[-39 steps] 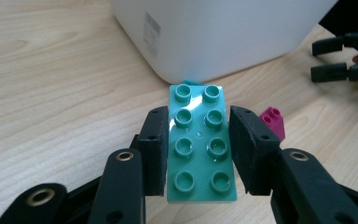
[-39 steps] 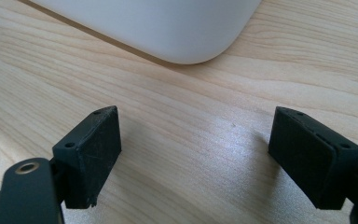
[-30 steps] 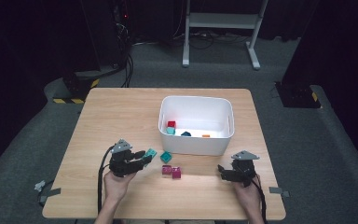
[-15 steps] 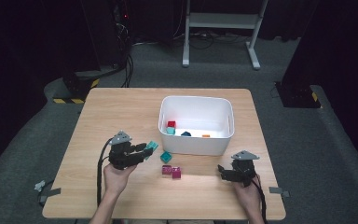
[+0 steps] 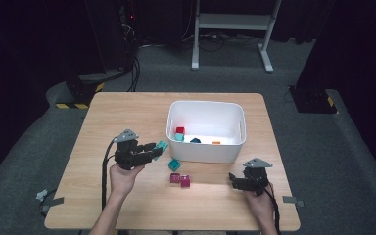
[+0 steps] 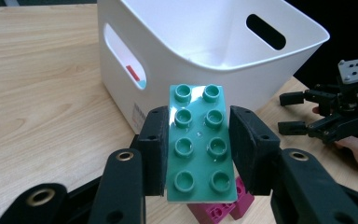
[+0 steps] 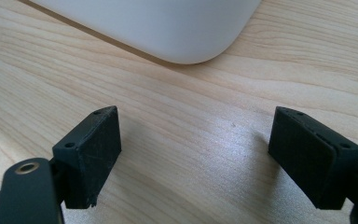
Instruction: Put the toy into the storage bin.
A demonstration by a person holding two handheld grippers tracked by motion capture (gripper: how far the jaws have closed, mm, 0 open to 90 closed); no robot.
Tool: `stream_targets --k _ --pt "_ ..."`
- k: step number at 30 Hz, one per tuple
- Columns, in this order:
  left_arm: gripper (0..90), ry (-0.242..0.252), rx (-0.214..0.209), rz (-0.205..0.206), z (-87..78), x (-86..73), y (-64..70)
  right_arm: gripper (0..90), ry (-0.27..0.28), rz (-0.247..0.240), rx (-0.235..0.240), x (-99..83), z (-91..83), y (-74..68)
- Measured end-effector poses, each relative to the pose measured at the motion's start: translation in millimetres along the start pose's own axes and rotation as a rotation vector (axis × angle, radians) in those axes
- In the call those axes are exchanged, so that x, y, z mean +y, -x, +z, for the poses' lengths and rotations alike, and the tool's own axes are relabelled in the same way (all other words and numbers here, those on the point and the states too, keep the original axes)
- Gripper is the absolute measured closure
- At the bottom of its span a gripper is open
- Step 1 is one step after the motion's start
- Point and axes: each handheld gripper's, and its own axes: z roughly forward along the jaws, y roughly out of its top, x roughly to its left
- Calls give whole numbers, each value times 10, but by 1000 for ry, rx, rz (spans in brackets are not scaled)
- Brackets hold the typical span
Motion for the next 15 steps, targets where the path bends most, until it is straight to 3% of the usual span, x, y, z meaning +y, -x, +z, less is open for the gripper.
stream_targets --k 3,8,10,15 --pt "591 2 1 22 -20 71 29 167 0 0 0 0 0 0" --pt "591 17 -2 33 -51 176 26 167 0 0 0 0 0 0" --pt "591 19 -11 19 -50 209 15 167 0 0 0 0 0 0" --pt "591 31 -15 45 -91 340 68 167 0 0 0 0 0 -1"
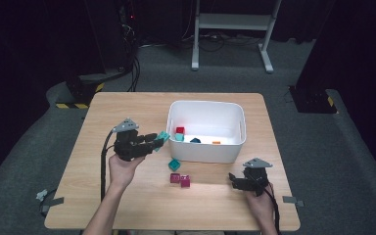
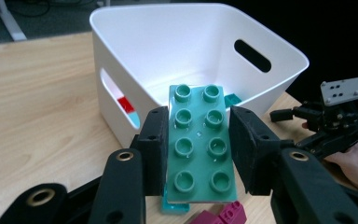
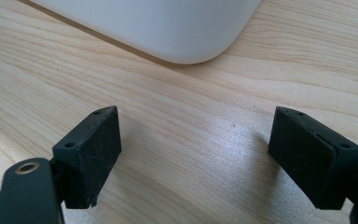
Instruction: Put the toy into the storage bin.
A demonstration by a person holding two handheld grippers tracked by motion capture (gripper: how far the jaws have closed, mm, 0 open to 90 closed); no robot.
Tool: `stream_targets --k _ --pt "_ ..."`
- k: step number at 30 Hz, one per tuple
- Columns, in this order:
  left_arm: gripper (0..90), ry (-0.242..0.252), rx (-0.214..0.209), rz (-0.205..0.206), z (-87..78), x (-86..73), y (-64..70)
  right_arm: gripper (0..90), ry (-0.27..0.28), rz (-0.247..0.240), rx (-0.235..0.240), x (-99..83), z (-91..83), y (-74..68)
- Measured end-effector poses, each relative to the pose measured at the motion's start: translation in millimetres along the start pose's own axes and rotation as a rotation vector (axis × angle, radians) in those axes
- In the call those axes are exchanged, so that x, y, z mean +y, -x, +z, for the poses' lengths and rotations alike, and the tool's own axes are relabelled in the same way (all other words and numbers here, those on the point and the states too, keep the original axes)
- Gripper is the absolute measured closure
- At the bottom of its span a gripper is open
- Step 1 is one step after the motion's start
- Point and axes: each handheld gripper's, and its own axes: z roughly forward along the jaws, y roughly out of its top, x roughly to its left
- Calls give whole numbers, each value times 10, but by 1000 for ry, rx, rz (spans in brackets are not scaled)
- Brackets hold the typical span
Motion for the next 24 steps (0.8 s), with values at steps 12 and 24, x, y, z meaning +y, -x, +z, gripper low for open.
stream_targets --k 12,24 --pt "591 -4 -30 11 116 238 61 167 0 0 0 0 0 0" --pt "591 -34 -38 22 357 361 97 167 0 -1 0 0 0 1"
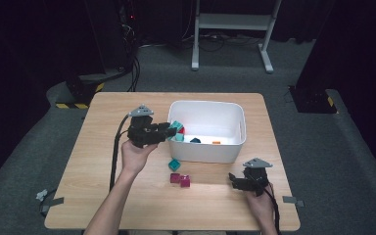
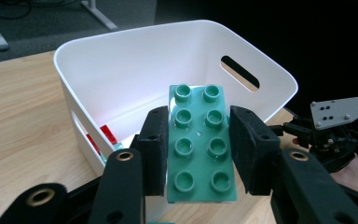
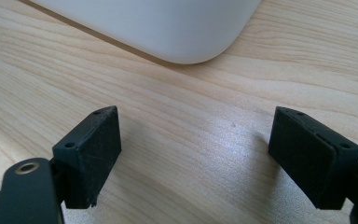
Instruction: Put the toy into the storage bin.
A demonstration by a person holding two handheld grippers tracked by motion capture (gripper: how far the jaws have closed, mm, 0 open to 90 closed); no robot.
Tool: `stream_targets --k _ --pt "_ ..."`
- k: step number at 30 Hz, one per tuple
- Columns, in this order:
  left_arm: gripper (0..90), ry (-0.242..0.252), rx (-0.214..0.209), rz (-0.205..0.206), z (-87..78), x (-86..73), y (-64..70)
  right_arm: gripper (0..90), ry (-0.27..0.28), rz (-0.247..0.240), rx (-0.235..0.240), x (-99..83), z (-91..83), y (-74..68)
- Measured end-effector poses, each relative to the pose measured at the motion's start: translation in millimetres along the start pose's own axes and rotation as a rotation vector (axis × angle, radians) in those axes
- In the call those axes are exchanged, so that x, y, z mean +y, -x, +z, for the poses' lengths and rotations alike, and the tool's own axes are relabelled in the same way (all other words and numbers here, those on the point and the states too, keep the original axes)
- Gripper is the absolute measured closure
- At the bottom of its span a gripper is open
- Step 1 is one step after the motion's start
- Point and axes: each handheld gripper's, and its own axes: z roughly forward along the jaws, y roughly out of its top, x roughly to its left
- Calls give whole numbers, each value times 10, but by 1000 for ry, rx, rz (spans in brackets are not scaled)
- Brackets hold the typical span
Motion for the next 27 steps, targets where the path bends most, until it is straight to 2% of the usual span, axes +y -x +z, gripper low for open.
stream_targets --k 7,12,18,24,27 --pt "590 -2 2 -5 192 17 -3 167 0 0 1 1 0 1" --pt "590 -24 15 20 307 41 22 167 1 -2 5 3 4 3" --pt "590 -48 19 20 509 74 54 168 1 -2 5 4 5 1" --pt "588 -69 34 30 615 83 80 170 2 -2 6 1 2 -5" --pt "586 -70 39 20 636 84 65 170 2 -2 7 2 2 -3"
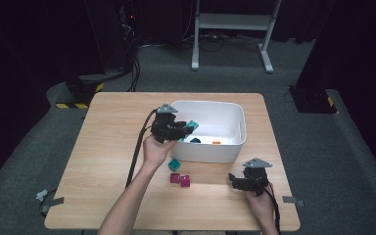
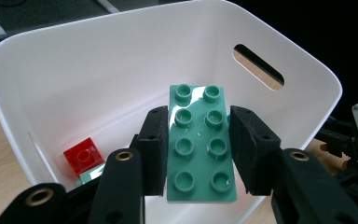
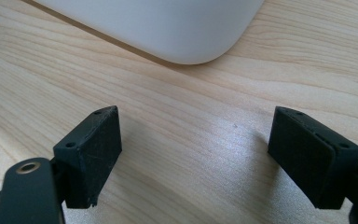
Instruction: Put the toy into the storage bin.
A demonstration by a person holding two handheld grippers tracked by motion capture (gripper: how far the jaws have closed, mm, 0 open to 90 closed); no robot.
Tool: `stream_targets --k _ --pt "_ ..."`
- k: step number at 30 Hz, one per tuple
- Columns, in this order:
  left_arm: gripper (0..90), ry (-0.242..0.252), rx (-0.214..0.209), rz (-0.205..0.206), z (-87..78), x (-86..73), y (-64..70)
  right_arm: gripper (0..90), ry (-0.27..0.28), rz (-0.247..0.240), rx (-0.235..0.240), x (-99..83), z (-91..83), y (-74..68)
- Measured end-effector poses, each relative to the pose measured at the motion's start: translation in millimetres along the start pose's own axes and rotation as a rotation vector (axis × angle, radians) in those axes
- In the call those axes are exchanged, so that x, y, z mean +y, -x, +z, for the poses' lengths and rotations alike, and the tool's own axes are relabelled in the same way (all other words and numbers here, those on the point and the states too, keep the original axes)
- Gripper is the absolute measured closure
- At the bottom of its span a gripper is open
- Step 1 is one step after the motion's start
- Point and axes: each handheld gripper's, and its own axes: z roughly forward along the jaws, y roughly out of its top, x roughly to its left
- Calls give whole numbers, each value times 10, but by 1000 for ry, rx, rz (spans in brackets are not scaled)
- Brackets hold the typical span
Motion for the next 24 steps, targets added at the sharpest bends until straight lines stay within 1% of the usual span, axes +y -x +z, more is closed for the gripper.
stream_targets --k 3,6,7,11,14,17,20,24 --pt "577 -7 11 -7 8 -2 -17 170 0 0 0 0 0 0" --pt "507 9 19 -5 -16 -20 -12 171 0 0 0 0 0 0" --pt "494 11 25 1 -28 -27 -15 170 0 -2 0 0 0 1" --pt "475 26 34 -4 -78 -47 -20 170 0 0 0 0 0 0" --pt "462 48 29 3 -128 -49 1 171 0 -2 0 0 0 2" --pt "442 50 39 9 -178 -68 22 170 0 -3 0 0 0 3" --pt "436 55 44 5 -236 -105 27 170 0 -3 0 1 1 2" --pt "428 83 57 10 -354 -171 48 170 0 -3 1 1 1 2"
